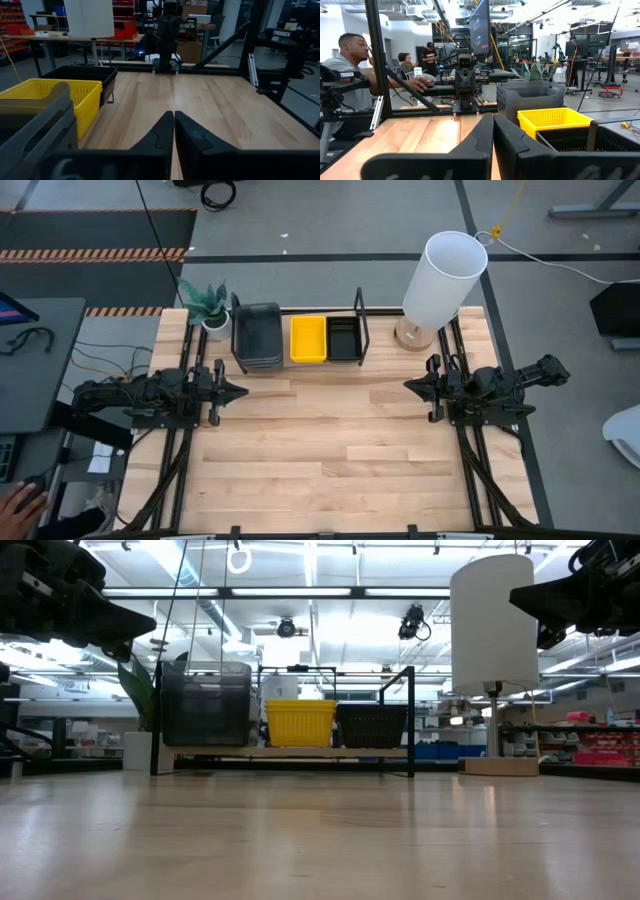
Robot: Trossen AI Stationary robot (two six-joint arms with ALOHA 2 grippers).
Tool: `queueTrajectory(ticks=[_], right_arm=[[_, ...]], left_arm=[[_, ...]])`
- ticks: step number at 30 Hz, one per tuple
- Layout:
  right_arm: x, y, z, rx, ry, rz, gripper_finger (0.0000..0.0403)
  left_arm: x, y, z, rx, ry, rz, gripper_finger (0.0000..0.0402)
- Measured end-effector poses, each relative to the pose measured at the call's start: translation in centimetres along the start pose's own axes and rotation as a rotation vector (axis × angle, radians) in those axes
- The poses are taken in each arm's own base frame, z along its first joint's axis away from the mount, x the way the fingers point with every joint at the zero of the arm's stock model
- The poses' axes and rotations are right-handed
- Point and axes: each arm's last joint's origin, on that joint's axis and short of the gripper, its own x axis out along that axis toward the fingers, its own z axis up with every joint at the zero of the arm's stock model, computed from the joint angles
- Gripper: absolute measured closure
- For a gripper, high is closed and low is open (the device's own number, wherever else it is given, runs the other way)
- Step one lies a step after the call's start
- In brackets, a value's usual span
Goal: Stack baskets on shelf by color
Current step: Return to Home Position
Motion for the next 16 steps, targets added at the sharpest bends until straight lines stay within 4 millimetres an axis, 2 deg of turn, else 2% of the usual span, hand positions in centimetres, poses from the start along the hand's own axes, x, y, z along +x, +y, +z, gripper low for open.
queueTrajectory(ticks=[16], right_arm=[[0.00, 0.00, 0.00, 0.000, 0.000, 0.000, 0.0385]], left_arm=[[0.00, 0.00, 0.00, 0.000, 0.000, 0.000, 0.0370]])
